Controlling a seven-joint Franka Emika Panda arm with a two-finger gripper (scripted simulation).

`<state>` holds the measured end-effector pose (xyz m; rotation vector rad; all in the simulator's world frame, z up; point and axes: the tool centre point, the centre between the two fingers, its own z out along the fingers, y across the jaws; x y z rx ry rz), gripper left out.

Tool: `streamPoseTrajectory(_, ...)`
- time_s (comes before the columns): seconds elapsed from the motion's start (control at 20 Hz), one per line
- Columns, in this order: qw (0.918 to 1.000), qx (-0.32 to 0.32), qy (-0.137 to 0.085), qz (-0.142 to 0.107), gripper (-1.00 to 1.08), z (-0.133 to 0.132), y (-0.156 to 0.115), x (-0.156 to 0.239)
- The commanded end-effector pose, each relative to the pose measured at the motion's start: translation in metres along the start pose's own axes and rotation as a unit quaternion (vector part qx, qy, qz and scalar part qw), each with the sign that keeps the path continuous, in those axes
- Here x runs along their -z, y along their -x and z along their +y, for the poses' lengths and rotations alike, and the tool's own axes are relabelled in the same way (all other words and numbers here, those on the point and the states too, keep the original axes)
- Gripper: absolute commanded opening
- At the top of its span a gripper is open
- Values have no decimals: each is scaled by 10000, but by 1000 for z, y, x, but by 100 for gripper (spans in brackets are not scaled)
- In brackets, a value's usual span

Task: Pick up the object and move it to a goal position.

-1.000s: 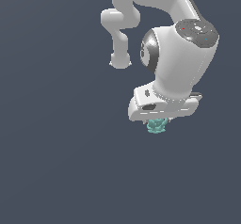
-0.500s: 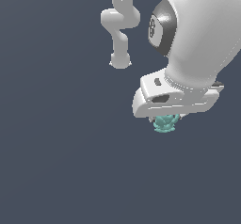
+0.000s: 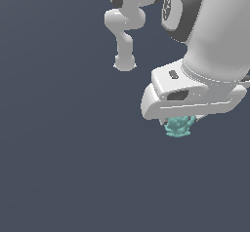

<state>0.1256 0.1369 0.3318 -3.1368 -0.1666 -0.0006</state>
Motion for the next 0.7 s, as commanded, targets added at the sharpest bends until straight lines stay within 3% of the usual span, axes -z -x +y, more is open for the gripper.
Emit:
streamPoseTrajectory(0.0,10000,0,0,-2,-100,0,-3,5)
streamPoseTrajectory(0.65,10000,0,0,-2,-100,-1,-8,15)
